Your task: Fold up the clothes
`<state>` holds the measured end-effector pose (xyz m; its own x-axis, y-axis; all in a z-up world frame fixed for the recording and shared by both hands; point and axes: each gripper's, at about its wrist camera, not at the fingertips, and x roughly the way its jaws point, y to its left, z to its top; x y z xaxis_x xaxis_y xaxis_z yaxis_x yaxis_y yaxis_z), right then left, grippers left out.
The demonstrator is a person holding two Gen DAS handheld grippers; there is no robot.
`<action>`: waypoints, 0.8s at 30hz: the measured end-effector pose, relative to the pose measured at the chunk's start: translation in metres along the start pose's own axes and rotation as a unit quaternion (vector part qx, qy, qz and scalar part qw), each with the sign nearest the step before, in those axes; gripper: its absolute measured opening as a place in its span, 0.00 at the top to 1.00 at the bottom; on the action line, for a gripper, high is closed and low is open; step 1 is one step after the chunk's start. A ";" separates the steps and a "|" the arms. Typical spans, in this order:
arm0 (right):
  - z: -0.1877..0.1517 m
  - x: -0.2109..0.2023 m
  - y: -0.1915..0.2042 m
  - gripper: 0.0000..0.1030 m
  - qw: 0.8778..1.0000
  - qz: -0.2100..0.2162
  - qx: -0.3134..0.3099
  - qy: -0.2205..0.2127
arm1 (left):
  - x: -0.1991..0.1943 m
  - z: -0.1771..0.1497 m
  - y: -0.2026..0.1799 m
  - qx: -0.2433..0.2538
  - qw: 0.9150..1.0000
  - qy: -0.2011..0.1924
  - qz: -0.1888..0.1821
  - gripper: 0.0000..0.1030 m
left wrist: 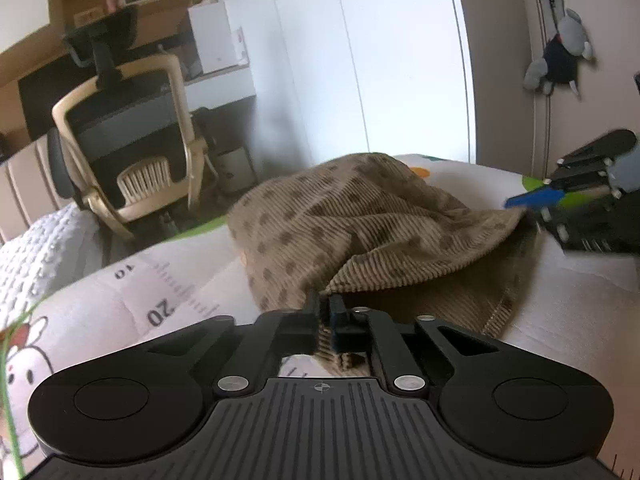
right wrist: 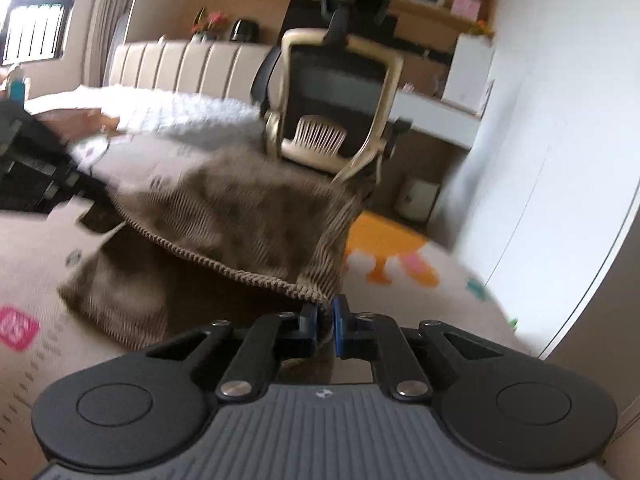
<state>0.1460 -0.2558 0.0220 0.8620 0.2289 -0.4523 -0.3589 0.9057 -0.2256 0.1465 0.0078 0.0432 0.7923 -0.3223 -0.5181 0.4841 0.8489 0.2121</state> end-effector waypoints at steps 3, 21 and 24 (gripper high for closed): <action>-0.009 0.001 -0.005 0.93 1.000 -0.005 0.006 0.024 | -0.013 -0.004 -0.003 0.004 1.000 0.003 -0.018 0.96; 0.003 -0.013 -0.074 0.36 0.991 0.072 0.110 0.014 | 0.009 0.035 0.060 -0.129 0.985 0.009 -0.114 0.40; 0.031 0.012 -0.078 0.33 0.991 0.083 0.104 -0.018 | 0.051 0.061 0.076 -0.149 0.984 0.014 -0.101 0.43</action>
